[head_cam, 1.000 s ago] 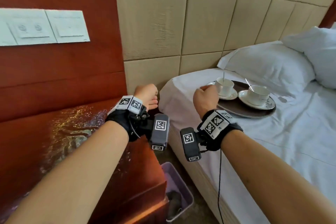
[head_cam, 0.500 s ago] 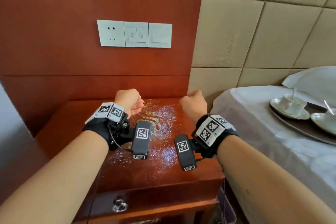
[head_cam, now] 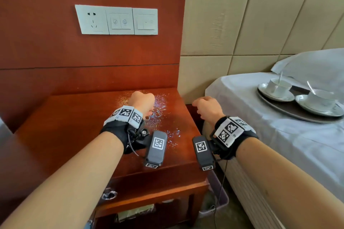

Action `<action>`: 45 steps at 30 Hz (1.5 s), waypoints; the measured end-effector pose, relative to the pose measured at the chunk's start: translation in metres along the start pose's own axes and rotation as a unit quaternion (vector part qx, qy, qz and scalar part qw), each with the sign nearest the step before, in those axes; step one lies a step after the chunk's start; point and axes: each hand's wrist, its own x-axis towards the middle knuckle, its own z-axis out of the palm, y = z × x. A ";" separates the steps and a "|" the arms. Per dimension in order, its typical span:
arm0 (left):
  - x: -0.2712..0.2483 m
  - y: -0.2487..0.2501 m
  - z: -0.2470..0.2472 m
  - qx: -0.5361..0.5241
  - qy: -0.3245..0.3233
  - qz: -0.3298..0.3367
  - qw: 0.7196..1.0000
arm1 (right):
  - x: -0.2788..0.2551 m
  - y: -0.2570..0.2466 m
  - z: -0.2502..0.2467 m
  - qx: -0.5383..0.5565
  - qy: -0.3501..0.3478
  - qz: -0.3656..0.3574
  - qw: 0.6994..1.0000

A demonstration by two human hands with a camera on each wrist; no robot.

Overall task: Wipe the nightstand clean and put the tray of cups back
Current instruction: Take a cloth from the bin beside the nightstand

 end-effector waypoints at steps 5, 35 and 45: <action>-0.014 0.004 0.070 0.013 -0.081 0.008 0.997 | 0.018 0.063 -0.038 0.010 0.042 0.067 0.997; -0.078 -0.166 0.288 0.425 -0.239 0.019 0.873 | 0.003 0.262 -0.091 -0.295 -0.153 0.118 0.936; -0.016 -0.331 0.347 0.562 -0.263 -0.045 0.783 | 0.036 0.312 -0.052 -0.343 -0.224 0.072 0.909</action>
